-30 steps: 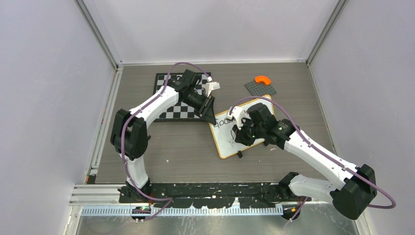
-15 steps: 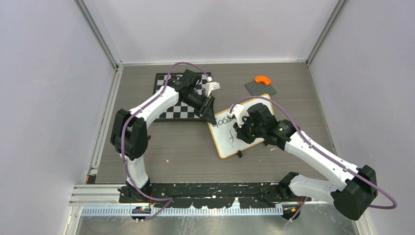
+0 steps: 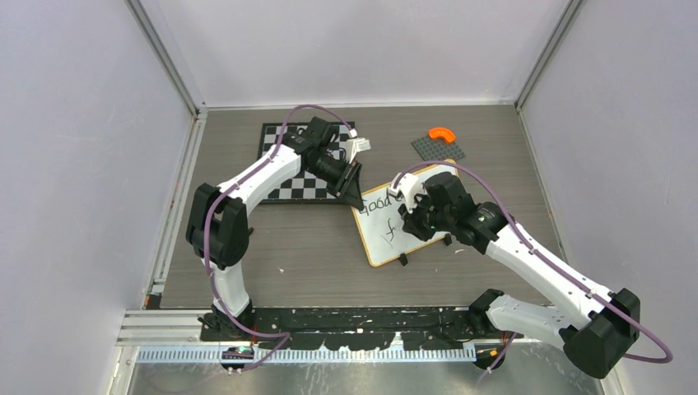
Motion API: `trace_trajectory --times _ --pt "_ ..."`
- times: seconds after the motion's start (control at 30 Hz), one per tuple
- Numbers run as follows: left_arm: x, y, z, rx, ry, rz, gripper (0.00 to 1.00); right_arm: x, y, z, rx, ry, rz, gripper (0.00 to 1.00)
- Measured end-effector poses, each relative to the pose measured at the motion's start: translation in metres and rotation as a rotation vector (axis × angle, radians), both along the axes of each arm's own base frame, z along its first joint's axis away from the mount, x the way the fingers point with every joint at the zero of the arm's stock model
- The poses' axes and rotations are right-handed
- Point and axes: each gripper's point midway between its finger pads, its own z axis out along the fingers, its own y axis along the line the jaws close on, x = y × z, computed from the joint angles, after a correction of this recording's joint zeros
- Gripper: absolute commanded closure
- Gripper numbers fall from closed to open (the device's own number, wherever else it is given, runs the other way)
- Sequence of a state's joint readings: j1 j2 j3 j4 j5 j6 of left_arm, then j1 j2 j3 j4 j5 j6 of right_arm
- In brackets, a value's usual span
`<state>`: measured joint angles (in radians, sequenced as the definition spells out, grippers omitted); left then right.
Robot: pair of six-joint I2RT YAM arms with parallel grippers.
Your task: Write a sentence on the whiteboard
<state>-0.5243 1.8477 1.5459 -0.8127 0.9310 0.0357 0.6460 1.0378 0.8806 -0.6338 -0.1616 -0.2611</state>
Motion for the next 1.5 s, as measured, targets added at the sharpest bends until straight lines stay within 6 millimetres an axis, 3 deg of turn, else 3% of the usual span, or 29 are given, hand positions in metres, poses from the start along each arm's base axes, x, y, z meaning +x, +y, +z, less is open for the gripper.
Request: trace_trajectory --times 0.27,0.73,1.5 --pt "-0.001 -0.001 0.000 -0.001 -0.001 -0.003 0.78 0.004 0.000 0.020 0.041 -0.029 -0.009 1.00" --pt "-0.002 -0.002 0.000 -0.001 -0.001 -0.007 0.78 0.022 -0.002 0.020 0.018 -0.075 -0.062 1.00" --pt "-0.002 -0.001 0.000 0.000 0.001 -0.007 0.78 -0.001 -0.012 -0.017 -0.058 0.030 -0.009 1.00"
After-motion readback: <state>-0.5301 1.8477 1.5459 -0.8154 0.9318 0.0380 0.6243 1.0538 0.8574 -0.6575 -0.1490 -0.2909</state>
